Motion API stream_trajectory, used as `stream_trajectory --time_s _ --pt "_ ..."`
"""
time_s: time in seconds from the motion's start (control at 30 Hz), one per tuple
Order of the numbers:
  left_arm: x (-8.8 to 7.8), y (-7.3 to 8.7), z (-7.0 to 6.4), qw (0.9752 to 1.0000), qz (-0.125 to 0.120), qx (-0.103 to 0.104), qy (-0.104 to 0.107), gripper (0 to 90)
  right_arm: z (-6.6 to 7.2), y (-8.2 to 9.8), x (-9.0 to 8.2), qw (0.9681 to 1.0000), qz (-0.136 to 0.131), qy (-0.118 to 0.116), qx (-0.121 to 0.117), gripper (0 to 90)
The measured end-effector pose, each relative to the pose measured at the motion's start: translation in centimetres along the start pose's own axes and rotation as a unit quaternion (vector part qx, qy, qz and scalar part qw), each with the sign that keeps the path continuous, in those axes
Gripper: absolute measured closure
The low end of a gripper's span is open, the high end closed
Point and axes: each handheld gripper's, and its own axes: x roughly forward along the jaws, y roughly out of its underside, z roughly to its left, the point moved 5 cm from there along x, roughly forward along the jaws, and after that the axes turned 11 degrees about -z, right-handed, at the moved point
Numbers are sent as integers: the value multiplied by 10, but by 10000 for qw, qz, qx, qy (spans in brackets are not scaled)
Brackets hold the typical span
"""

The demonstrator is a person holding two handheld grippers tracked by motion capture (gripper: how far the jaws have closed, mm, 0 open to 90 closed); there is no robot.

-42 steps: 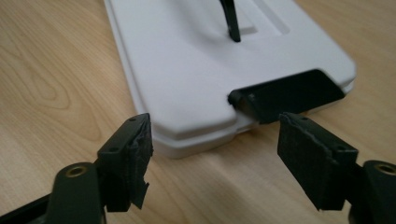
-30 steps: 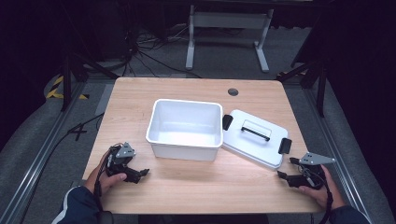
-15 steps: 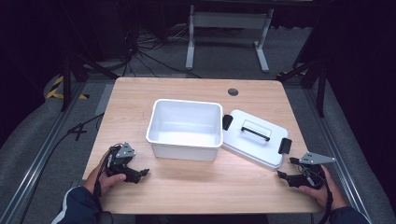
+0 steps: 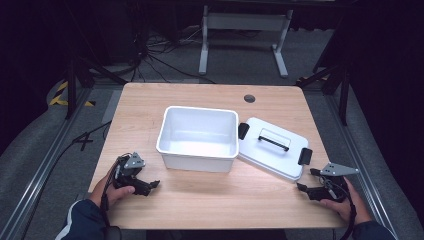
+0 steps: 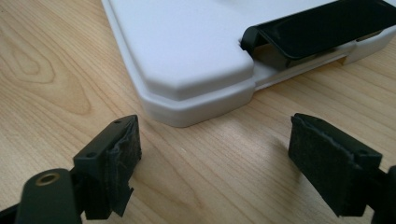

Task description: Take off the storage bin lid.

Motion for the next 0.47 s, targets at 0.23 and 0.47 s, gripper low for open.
stream_trajectory --time_s 0.23,0.47 --pt "0 0 0 10000 2 -5 3 0 0 0 0 10000 5 -17 -1 166" --pt "0 0 0 10000 2 -1 1 0 0 0 0 10000 8 -26 -6 164"
